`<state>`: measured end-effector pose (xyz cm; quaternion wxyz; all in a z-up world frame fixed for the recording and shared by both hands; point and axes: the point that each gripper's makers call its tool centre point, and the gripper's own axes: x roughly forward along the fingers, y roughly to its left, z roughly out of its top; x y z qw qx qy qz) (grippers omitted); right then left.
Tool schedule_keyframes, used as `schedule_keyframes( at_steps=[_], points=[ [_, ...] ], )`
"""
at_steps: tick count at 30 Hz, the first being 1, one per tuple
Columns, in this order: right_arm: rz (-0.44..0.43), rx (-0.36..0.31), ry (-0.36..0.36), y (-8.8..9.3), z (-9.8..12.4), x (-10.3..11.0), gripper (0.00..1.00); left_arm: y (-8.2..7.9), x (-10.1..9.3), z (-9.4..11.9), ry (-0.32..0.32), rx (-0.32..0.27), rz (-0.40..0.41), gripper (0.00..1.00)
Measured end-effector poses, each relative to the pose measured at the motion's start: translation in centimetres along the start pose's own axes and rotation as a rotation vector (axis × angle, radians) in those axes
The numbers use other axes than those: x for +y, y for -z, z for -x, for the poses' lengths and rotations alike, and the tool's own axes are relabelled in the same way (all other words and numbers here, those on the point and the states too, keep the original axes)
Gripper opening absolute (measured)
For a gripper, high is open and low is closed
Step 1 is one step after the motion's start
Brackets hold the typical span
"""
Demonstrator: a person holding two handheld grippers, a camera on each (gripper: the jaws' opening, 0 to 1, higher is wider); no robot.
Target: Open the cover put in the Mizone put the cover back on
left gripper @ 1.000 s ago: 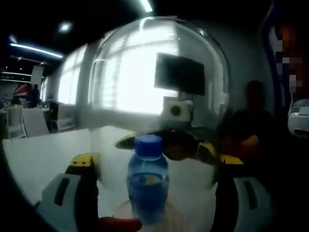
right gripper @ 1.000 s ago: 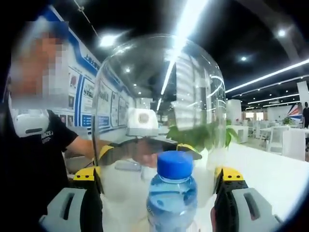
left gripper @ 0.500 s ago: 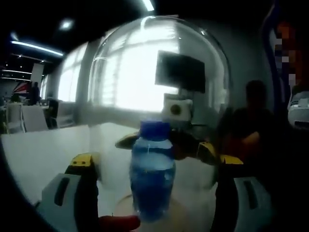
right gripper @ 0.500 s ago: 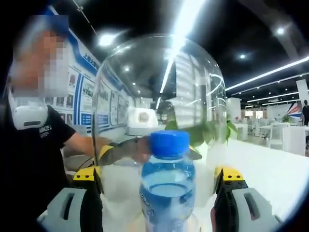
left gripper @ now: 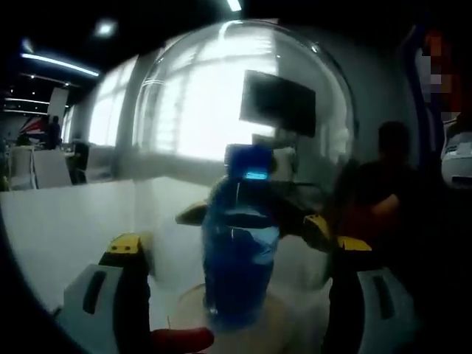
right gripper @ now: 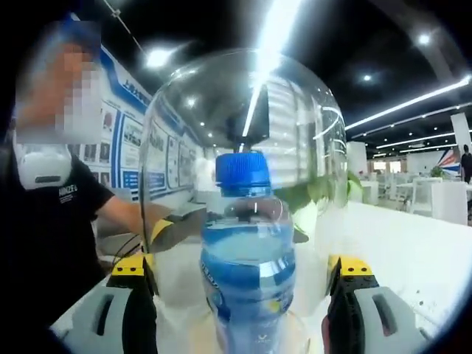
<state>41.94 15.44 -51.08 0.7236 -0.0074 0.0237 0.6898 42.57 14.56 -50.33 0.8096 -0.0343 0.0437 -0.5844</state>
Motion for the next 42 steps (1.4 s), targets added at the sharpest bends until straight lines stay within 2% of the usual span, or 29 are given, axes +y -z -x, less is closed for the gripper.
schedule_keyframes(
  at_steps=[15,28,34,37,42],
  points=[
    [0.004,0.029,0.002,1.2,-0.3,0.6,0.90,1.1,-0.1,-0.1,-0.003,0.036,0.000,0.86],
    [0.012,-0.008,0.000,1.2,-0.1,1.2,0.90,1.3,-0.6,-0.3,-0.008,0.017,-0.015,0.86],
    [0.012,0.014,0.000,1.3,0.0,0.8,0.90,1.3,-0.9,-0.3,-0.012,0.020,-0.015,0.86],
    [0.049,0.051,0.004,1.7,0.2,0.6,0.90,1.7,-1.4,-0.4,-0.011,0.043,-0.058,0.86],
    [0.047,0.048,0.007,1.8,0.3,0.3,0.90,1.8,-1.4,-0.3,-0.013,0.040,-0.057,0.86]
  ],
)
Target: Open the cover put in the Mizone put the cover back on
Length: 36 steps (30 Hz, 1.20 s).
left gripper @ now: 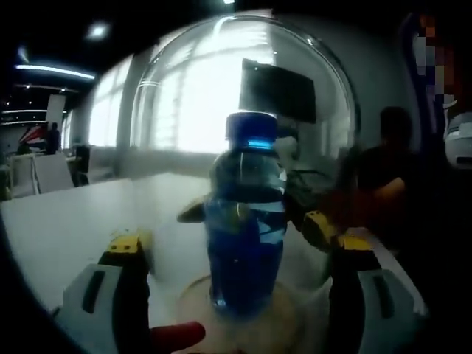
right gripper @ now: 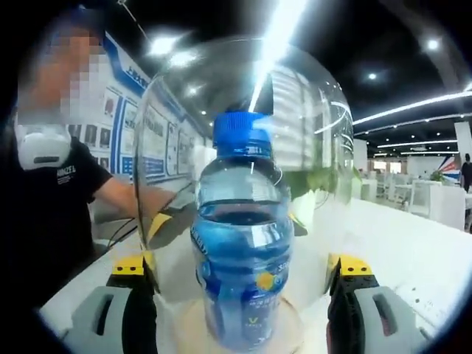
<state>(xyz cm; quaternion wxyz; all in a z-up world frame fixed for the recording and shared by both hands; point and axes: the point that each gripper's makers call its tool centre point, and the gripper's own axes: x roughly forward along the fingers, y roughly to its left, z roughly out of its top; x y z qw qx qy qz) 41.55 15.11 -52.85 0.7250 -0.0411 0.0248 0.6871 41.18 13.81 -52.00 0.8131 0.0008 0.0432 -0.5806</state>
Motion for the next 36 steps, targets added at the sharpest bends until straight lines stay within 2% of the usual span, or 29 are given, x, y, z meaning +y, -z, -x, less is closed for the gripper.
schedule_keyframes(
  at_steps=[10,18,26,32,36],
  points=[
    [-0.003,-0.024,0.008,0.0,0.0,-0.1,0.90,-0.1,-0.3,0.2,-0.004,-0.032,0.002,0.86],
    [-0.012,-0.042,0.023,0.0,0.3,-0.5,0.90,-0.2,0.5,0.3,-0.016,-0.051,0.008,0.86],
    [-0.069,-0.079,0.027,0.4,0.9,-0.6,0.90,-0.1,0.3,0.5,-0.043,-0.031,0.015,0.85],
    [-0.089,-0.109,0.030,-0.3,1.4,-0.4,0.90,-0.1,0.3,0.7,-0.053,-0.033,0.014,0.85],
    [-0.093,-0.105,0.041,-0.6,1.6,-0.4,0.90,-0.2,0.1,0.8,-0.059,-0.029,0.011,0.84]
  ],
)
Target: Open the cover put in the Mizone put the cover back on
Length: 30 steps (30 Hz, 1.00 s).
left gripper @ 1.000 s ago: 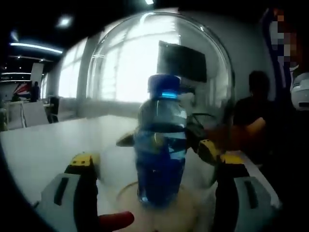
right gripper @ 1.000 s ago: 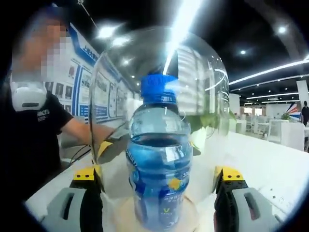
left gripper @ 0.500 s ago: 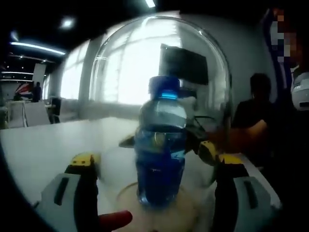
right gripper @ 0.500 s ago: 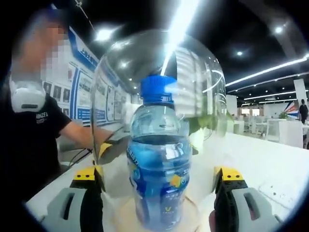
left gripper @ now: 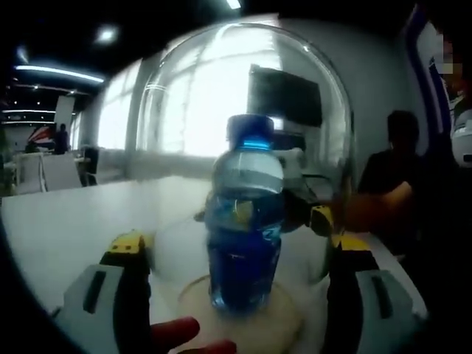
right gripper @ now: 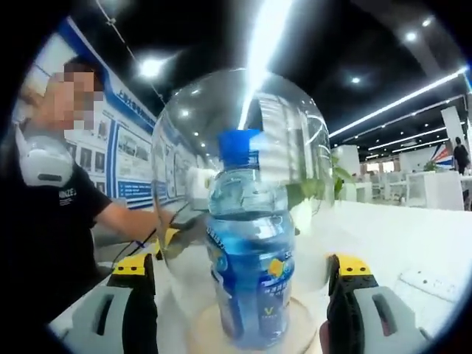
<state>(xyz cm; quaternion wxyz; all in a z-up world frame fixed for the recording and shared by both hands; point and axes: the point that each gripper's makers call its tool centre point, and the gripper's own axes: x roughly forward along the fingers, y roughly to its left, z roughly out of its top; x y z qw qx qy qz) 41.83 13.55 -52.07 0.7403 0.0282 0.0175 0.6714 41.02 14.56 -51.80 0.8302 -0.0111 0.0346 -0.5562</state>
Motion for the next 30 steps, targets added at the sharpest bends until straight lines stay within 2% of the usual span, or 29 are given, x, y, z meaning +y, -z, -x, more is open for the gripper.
schedule_keyframes(
  at_steps=[9,15,19,21,22,23,24,25,30],
  points=[
    [0.014,0.042,0.062,0.1,0.2,0.7,0.90,0.1,0.6,0.3,-0.037,-0.007,-0.007,0.81],
    [-0.001,0.044,0.094,0.5,0.7,1.2,0.90,0.1,0.8,0.5,-0.049,-0.014,-0.006,0.80],
    [-0.019,0.040,0.141,0.6,1.2,0.6,0.90,0.2,1.0,0.7,-0.073,-0.007,-0.001,0.79],
    [-0.030,0.017,0.172,0.1,1.6,0.1,0.90,0.3,1.0,0.8,-0.088,0.008,0.003,0.78],
    [-0.026,0.013,0.188,-0.1,1.8,-0.1,0.78,0.3,1.2,0.9,-0.097,0.016,0.008,0.78],
    [0.001,0.018,0.149,-0.1,2.0,0.4,0.72,0.3,1.5,1.0,-0.105,0.020,0.010,0.77],
    [-0.043,-0.022,0.219,-0.6,2.3,-0.4,0.71,0.4,1.6,1.0,-0.110,0.024,0.010,0.77],
    [-0.025,-0.006,0.198,-0.4,2.2,0.1,0.70,0.4,1.7,1.1,-0.117,0.028,0.012,0.77],
    [0.000,-0.004,0.239,-0.4,2.9,0.5,0.66,0.4,1.8,1.3,-0.131,0.023,0.014,0.76]
  ],
)
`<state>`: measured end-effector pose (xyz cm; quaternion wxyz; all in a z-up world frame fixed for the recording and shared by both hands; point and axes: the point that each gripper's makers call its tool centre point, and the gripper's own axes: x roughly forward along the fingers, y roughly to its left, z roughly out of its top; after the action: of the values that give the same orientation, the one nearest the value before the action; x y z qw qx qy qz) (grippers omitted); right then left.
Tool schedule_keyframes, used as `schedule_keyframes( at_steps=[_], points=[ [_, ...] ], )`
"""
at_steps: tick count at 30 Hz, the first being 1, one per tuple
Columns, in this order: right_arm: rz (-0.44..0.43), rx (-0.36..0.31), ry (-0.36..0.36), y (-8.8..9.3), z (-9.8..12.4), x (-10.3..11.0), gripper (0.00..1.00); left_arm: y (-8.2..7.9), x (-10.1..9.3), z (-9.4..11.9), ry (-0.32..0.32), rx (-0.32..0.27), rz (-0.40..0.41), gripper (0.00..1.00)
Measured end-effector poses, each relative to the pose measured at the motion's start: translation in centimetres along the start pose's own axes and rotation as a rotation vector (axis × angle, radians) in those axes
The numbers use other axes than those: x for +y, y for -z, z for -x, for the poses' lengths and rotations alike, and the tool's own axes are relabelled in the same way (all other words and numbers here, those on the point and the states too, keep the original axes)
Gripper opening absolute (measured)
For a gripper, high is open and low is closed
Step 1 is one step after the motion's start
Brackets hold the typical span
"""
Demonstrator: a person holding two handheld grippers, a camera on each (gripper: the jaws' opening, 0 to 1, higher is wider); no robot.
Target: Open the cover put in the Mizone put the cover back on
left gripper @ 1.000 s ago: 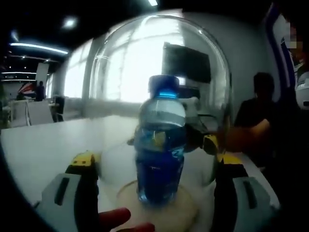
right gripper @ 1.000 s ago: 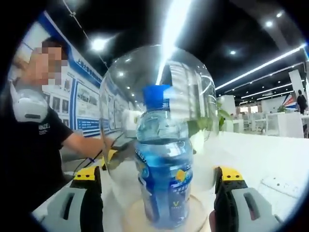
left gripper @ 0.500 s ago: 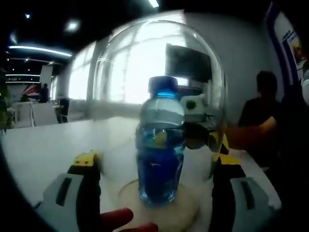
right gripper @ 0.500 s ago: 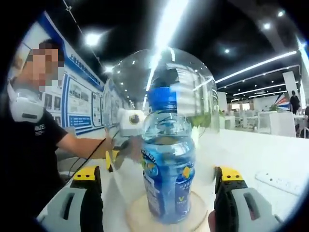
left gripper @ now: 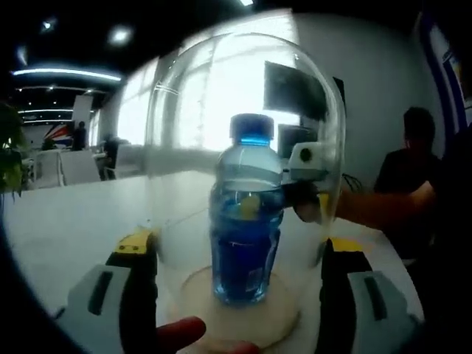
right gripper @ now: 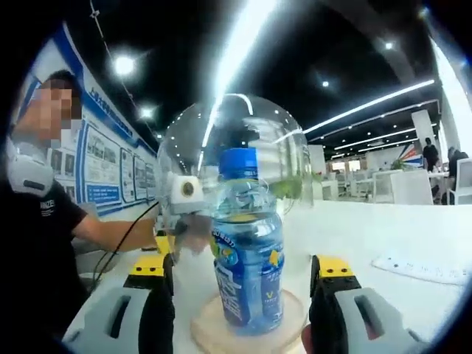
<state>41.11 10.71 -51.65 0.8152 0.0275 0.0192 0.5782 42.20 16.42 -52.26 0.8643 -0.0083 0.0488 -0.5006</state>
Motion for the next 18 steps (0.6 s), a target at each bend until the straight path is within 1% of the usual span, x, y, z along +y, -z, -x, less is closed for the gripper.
schedule_keyframes(
  at_steps=[4,6,10,12,15,18],
  points=[
    [0.002,-0.001,0.028,0.1,0.4,0.5,0.63,-0.1,-0.2,0.2,0.005,-0.018,0.022,0.78],
    [0.001,0.008,0.040,0.3,0.5,0.0,0.61,-0.2,-0.3,0.3,0.005,-0.024,0.025,0.77],
    [0.012,0.027,0.071,1.0,0.8,0.5,0.60,-0.2,-0.6,0.8,-0.008,-0.034,0.034,0.75],
    [0.020,0.033,0.082,1.2,0.8,0.4,0.59,-0.2,-0.3,1.2,-0.013,-0.045,0.049,0.74],
    [0.039,0.055,0.110,1.8,0.9,1.3,0.58,-0.2,-0.4,1.5,-0.022,-0.045,0.065,0.71],
    [0.030,0.054,0.133,1.8,0.8,2.1,0.58,-0.1,-0.7,1.8,-0.037,-0.041,0.070,0.69]
  ],
)
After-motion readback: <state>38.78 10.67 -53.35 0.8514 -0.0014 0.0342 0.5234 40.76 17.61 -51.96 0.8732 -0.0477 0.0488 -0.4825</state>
